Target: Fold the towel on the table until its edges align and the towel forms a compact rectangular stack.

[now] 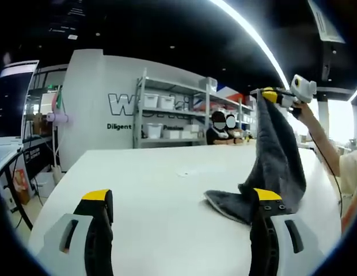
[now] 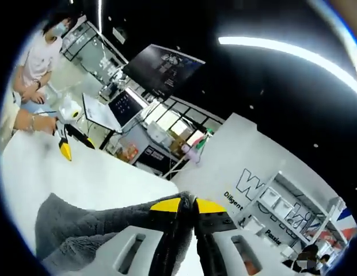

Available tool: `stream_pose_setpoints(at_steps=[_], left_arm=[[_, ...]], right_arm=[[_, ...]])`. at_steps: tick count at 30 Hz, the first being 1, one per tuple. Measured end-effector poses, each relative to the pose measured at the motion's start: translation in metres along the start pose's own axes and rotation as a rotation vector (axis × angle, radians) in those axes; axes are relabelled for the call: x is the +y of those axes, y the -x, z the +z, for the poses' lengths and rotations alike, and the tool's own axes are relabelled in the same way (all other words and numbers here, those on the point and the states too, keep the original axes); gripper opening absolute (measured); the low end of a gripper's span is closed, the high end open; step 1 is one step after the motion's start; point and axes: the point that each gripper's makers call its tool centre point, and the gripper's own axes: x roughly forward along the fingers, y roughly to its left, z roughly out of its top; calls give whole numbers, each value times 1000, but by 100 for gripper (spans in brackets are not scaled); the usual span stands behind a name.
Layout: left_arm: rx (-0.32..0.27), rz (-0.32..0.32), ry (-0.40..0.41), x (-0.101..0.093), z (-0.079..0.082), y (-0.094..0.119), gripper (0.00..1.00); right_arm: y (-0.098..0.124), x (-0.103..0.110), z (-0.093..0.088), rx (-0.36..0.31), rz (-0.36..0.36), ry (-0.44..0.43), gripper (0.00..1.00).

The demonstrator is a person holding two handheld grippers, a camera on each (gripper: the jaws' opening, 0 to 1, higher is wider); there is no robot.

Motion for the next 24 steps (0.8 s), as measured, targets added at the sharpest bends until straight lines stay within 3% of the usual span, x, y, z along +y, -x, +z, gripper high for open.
stream_pose_setpoints(at_steps=[11,20,24], left_arm=[[20,-5,-8,-2,-4,-2,96],[30,-12,-11,-6,-8,-2,96],[36,-15,-14,-7,-10,-2,96]], right_arm=[[-34,30,-113,234,72,-67,5],[-42,65,-182,371,132,-128,8],[-39,75,-197,397,140,-158,11]])
